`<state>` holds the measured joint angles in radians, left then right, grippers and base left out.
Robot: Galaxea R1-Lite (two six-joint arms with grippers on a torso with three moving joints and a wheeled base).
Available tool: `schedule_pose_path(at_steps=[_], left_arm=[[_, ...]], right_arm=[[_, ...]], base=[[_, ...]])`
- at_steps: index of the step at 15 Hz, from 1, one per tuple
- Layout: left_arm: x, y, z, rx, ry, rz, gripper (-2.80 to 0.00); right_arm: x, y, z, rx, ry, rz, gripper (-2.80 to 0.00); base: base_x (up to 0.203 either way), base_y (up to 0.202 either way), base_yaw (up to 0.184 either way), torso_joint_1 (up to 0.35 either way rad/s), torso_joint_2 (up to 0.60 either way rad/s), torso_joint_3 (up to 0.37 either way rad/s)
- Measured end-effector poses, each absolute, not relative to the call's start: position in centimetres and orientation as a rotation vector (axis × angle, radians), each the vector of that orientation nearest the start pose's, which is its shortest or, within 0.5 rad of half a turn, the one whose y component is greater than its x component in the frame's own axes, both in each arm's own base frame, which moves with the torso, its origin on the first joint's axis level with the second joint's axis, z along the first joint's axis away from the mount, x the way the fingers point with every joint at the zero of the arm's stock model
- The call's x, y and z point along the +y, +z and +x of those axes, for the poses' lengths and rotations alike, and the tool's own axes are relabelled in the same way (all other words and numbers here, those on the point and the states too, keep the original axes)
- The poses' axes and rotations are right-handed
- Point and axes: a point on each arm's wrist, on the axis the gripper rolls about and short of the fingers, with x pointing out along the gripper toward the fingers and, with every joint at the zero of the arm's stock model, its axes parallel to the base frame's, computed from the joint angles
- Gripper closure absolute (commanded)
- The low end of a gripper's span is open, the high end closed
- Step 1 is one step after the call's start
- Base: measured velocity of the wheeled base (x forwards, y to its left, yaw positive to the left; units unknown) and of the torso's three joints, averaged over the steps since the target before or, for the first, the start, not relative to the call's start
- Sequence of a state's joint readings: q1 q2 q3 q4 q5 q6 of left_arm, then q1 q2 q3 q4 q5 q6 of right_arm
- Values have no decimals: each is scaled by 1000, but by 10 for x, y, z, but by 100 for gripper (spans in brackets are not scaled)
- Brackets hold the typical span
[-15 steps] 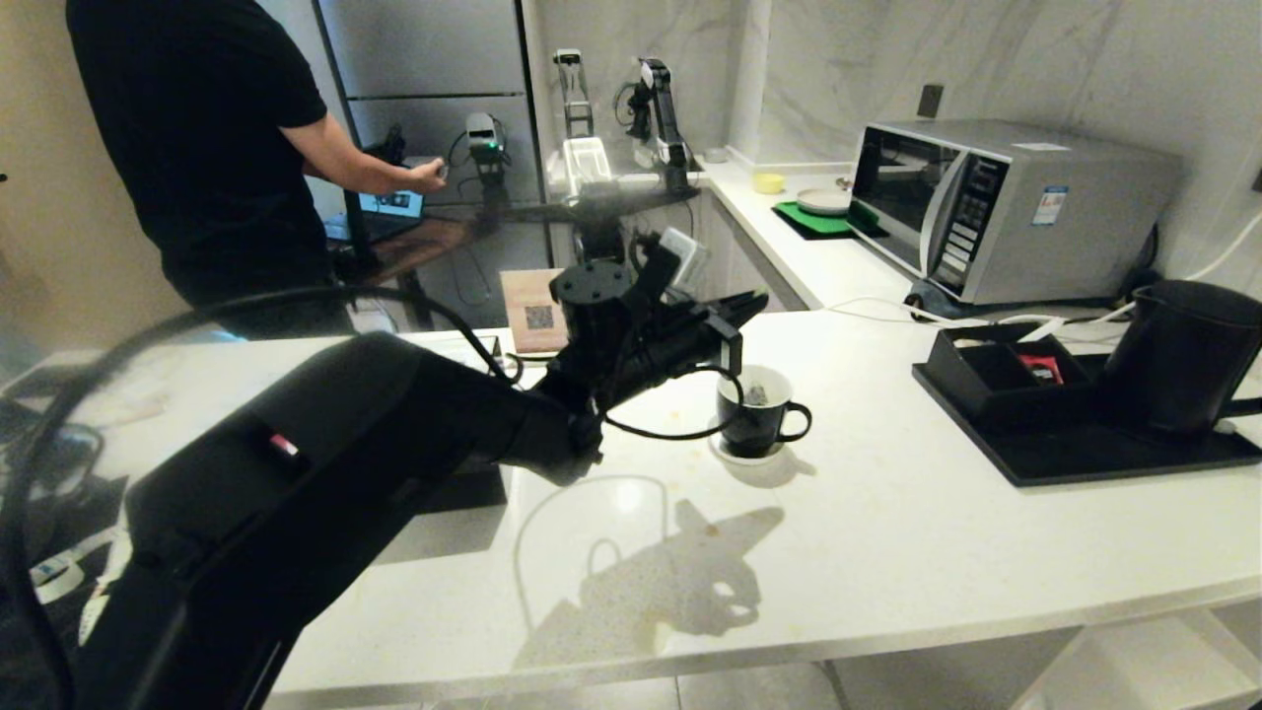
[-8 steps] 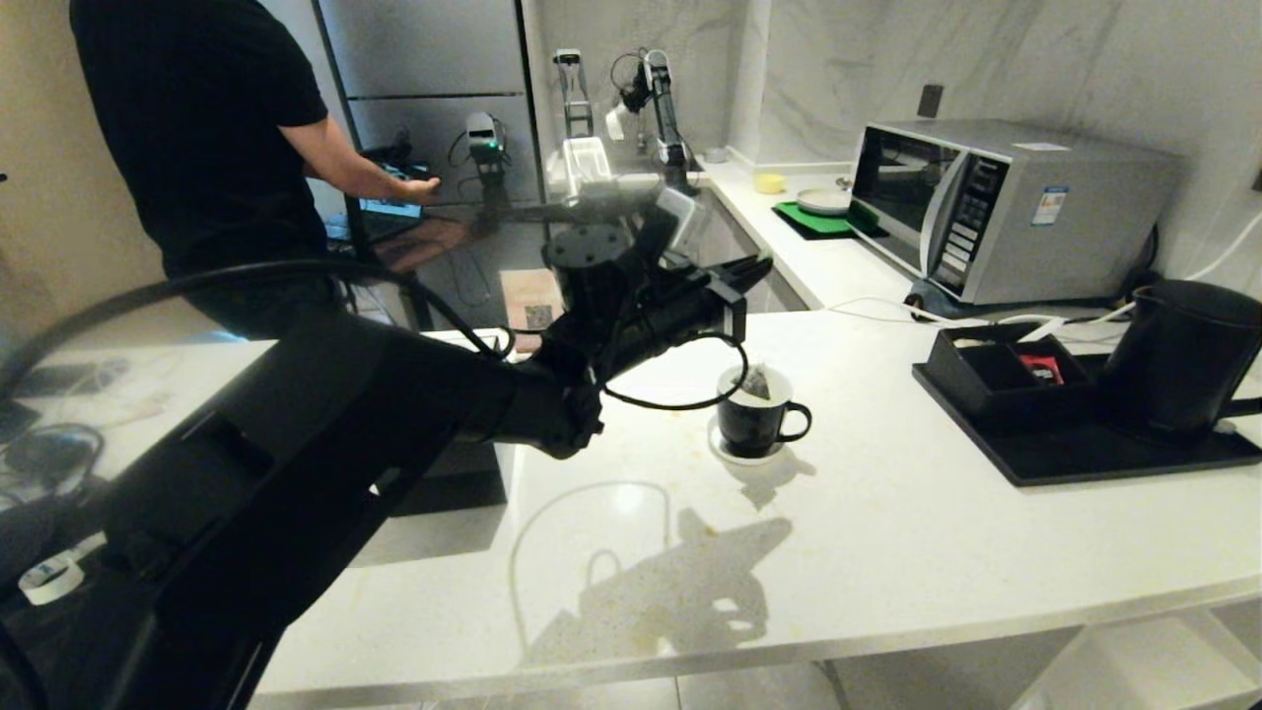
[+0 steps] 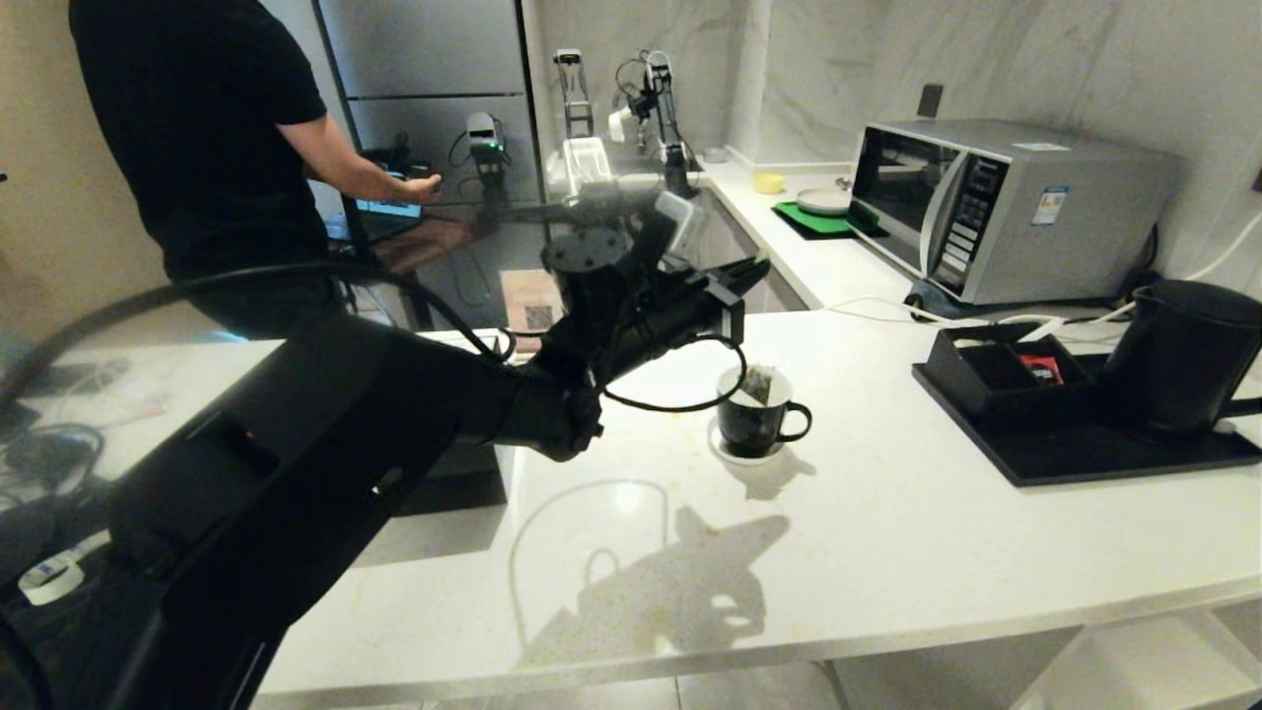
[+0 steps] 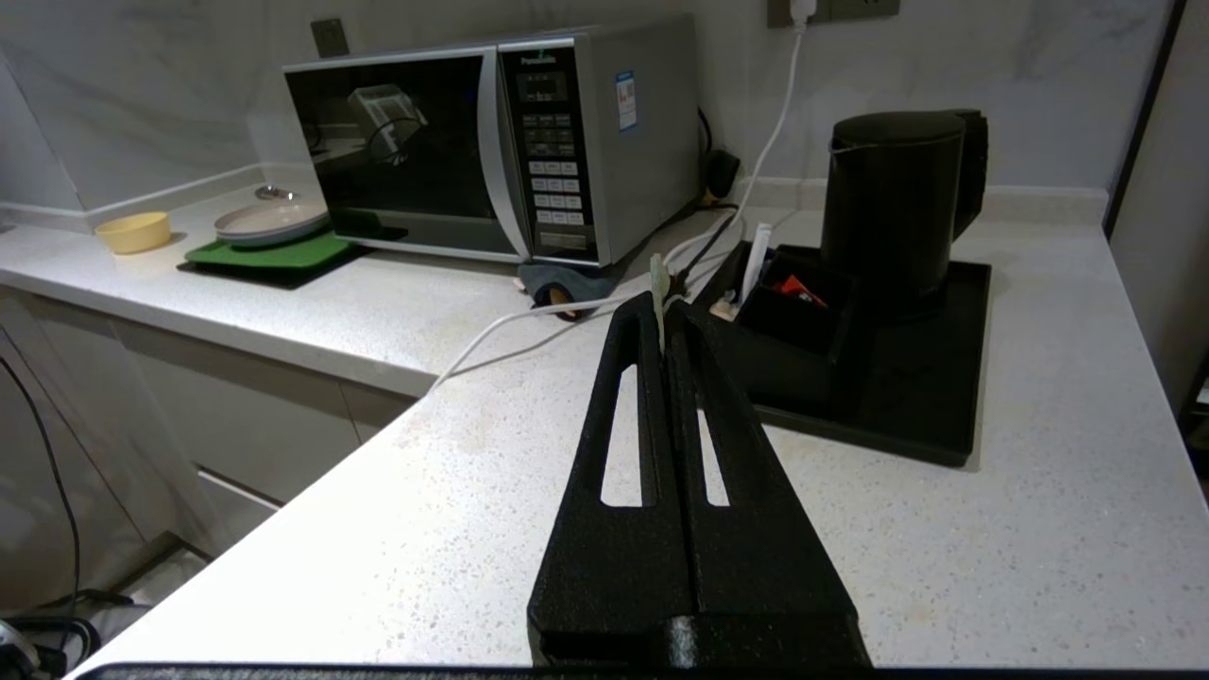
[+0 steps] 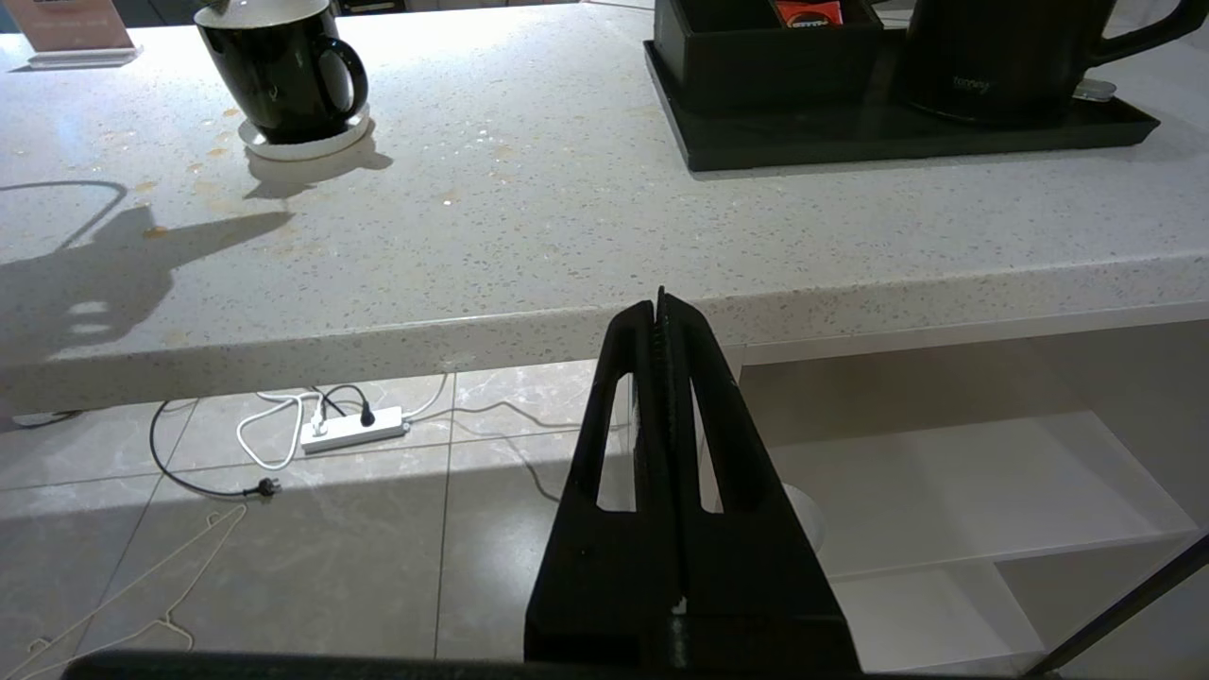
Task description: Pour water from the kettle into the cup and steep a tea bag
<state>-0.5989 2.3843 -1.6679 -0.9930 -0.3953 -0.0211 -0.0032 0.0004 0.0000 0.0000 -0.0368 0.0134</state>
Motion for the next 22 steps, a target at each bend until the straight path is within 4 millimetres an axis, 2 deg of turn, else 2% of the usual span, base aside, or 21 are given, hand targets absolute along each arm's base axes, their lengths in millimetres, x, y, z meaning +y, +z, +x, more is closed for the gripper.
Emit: schedule_pose_path(at_steps=[22], left_arm=[[-300, 124, 414, -212, -949, -49, 0]], right_arm=[[-1, 75, -23, 0, -41, 14, 0]], base=[[0, 0, 0, 0, 0, 0]])
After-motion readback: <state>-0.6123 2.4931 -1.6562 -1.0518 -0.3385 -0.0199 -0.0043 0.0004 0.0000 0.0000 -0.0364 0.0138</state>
